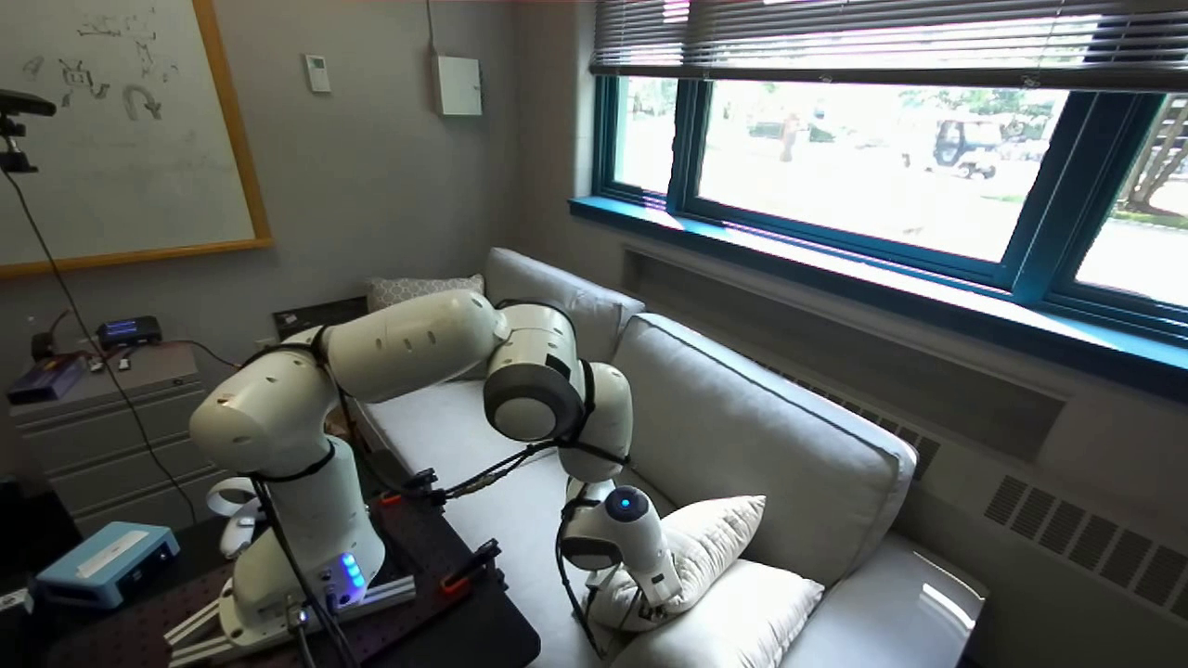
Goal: Place the two small pillows on the right side of the sofa
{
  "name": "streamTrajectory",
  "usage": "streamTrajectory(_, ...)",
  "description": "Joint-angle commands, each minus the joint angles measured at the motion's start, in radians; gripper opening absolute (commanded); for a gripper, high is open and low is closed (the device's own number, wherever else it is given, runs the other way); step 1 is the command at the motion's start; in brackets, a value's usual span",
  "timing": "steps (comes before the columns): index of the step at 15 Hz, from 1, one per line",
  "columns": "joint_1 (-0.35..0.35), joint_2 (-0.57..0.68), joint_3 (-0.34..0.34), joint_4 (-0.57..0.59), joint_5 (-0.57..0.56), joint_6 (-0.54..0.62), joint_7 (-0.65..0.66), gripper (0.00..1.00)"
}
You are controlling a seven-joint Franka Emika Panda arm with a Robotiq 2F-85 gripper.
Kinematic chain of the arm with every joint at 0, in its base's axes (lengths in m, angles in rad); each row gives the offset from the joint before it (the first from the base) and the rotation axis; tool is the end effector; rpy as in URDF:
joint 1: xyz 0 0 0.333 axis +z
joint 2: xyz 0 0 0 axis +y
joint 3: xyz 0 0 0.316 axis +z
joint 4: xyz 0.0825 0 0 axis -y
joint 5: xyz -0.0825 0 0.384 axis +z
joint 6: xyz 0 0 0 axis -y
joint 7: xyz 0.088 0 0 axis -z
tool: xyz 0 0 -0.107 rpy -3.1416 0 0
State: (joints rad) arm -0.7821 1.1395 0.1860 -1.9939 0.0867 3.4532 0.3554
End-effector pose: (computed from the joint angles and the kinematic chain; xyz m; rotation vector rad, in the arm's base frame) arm 0.4382 -0.2975 -0.0596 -2.4992 1.6619 -0.5154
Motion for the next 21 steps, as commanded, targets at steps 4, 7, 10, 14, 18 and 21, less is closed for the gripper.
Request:
streamTrajectory(4,0.127,-0.03,-0.103,0.019,0.105,-0.001,-0.01,0.92)
streamTrajectory(7,0.172,-0.085,-0.135,0.003,0.135,0.0,-0.009,1.0)
streamTrajectory(10,0.196,-0.164,-0.155,-0.014,0.153,0.001,-0.008,1.0)
streamTrajectory(14,0.21,-0.268,-0.179,-0.028,0.172,0.004,-0.006,1.0)
streamTrajectory(18,0.223,-0.343,-0.192,-0.042,0.182,0.003,-0.004,1.0)
streamTrajectory(21,0.182,-0.402,-0.127,-0.071,0.142,0.002,-0.005,1.0)
